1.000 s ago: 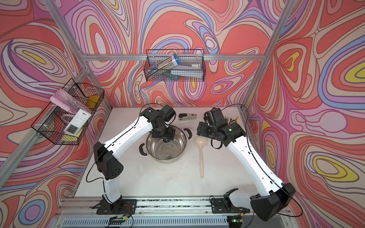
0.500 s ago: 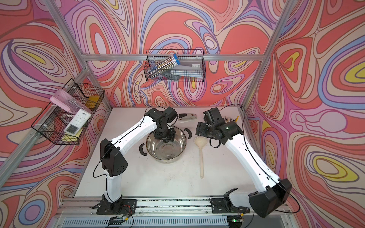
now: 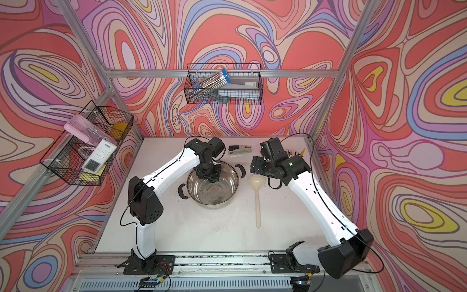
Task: Stir the soup with a spoon
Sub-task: Pick up the lid from the pan.
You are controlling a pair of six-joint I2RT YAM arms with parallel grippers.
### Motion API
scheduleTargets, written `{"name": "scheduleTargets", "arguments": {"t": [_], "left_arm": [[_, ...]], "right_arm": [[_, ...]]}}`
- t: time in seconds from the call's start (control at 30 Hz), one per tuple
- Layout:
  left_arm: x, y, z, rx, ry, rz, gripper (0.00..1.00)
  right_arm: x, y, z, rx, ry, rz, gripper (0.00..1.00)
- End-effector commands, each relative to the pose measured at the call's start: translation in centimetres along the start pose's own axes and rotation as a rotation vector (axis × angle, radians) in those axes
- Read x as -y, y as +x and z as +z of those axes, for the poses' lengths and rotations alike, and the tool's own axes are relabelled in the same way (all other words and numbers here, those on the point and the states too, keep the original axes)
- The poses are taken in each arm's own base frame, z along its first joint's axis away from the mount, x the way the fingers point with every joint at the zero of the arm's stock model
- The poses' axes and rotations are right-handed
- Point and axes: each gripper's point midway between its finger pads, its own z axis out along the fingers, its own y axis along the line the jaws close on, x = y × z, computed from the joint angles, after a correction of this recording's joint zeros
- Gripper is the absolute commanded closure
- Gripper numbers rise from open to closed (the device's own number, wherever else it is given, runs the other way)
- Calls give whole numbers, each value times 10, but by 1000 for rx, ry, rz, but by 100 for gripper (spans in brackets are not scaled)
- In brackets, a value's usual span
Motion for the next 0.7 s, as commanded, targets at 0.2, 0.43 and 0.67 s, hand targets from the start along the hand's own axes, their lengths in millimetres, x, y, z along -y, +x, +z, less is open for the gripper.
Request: {"name": "scheduleTargets", "arguments": {"t": [0.2, 0.43, 0.67], "left_arm": [[0, 2, 8, -13, 6, -11, 54], [-2, 1, -3, 17, 15, -20, 65], [-5, -20, -63, 162, 31, -3, 74]], "right_arm": [[1, 3, 0, 2, 5, -6, 21], [5, 6, 1, 2, 13, -1, 21], [4, 7, 2, 4, 11, 0, 21]]}}
